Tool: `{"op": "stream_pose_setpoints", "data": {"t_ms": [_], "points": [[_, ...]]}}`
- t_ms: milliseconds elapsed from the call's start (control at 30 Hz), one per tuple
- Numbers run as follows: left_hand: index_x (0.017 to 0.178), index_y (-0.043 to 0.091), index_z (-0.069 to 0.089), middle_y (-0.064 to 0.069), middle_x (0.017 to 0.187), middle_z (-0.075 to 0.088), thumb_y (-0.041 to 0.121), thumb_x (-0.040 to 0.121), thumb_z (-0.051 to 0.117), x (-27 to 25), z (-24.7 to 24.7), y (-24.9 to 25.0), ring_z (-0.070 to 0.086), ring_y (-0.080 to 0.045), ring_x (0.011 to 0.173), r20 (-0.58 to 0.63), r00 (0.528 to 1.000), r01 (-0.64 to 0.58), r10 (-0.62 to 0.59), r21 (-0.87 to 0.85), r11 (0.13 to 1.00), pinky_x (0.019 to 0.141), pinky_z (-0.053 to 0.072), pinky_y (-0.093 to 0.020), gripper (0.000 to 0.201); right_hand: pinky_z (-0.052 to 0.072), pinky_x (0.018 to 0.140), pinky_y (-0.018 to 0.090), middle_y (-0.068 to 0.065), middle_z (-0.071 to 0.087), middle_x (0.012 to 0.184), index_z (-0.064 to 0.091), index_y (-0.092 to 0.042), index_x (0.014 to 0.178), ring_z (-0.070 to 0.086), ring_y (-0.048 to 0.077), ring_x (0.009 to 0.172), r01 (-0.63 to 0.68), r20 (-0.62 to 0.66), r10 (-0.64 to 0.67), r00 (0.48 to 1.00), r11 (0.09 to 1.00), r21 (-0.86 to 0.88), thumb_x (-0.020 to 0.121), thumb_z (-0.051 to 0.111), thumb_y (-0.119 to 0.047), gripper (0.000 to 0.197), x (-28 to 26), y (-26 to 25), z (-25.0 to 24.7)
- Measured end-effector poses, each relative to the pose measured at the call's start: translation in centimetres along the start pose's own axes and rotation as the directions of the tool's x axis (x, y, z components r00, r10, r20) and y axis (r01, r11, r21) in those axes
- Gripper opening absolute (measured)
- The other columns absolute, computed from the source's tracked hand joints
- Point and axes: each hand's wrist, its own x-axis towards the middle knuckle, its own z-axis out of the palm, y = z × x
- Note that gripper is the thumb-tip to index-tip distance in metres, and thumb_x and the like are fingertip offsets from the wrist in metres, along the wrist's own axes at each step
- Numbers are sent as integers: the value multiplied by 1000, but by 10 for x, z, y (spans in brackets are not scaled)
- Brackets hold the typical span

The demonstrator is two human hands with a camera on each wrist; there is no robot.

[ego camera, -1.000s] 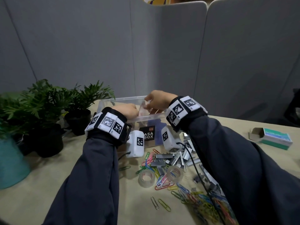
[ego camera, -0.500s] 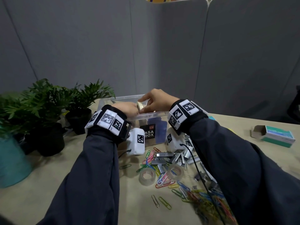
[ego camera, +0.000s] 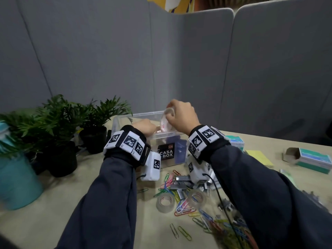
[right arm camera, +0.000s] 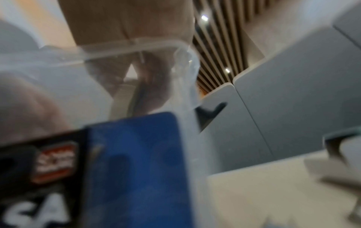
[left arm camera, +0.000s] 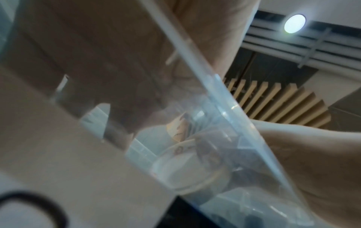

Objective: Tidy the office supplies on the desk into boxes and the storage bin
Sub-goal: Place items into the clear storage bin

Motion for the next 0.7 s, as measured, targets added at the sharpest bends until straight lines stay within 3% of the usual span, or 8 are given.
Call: {"op": "stream_pose_setpoints", "data": {"t_ms": [100, 233, 300, 400, 467, 533, 700], "points": [[132, -3, 51, -18, 141, 48, 5, 101, 33, 5, 5, 0, 47, -30, 128, 23, 997, -73, 74, -21, 997, 99, 37, -30, 37, 53, 81, 43, 14, 70, 108, 65, -21, 119, 64, 40, 99, 72, -65, -85, 994, 981, -182, 89, 49, -17, 35, 1, 9, -12], [141, 9, 45, -7, 151, 39, 6, 101, 35, 13, 8, 1, 36, -21, 138, 53, 986, -149, 158, -136, 979, 104, 26, -20, 42, 49, 79, 38, 7, 72, 109, 65, -30, 124, 64, 35, 102, 124, -71, -154, 986, 941, -314, 90, 50, -22, 38, 11, 18, -25], [144, 13, 41, -6, 154, 35, 7, 102, 32, 11, 6, 3, 33, -21, 140, 83, 976, -191, 203, -134, 972, 107, 23, -21, 44, 48, 82, 37, 6, 69, 114, 61, -31, 129, 60, 32, 109, 145, 24, -146, 989, 921, -361, 95, 49, -29, 37, 12, 16, -21], [143, 6, 42, -11, 153, 36, 5, 102, 29, 10, 6, 3, 35, -22, 139, 138, 967, -200, 212, -92, 975, 106, 20, -23, 43, 44, 97, 43, 13, 57, 125, 61, -25, 131, 47, 33, 125, 112, 246, -24, 969, 930, -350, 101, 42, -43, 40, 15, 13, -10], [142, 7, 44, -11, 151, 39, 7, 103, 27, 11, 7, 1, 37, -22, 138, 148, 966, -197, 210, -99, 975, 109, 22, -25, 43, 45, 100, 44, 13, 58, 125, 64, -23, 127, 49, 34, 123, 102, 290, -5, 957, 942, -320, 101, 44, -35, 35, 18, 13, -7], [143, 11, 44, -9, 152, 39, 9, 103, 26, 13, 7, 0, 37, -21, 138, 148, 964, -208, 220, -92, 974, 113, 23, -29, 43, 49, 96, 40, 9, 64, 122, 64, -26, 128, 57, 32, 117, 69, 287, 14, 958, 958, -280, 96, 52, -28, 35, 19, 13, -11], [147, 16, 37, -11, 152, 36, 2, 101, 25, 12, 5, 3, 37, -24, 137, 144, 959, -237, 244, -68, 969, 112, 23, -28, 49, 51, 89, 36, 8, 70, 113, 72, -24, 117, 64, 32, 104, 83, 176, -35, 984, 959, -271, 83, 58, -12, 38, 15, 1, -23]]}}
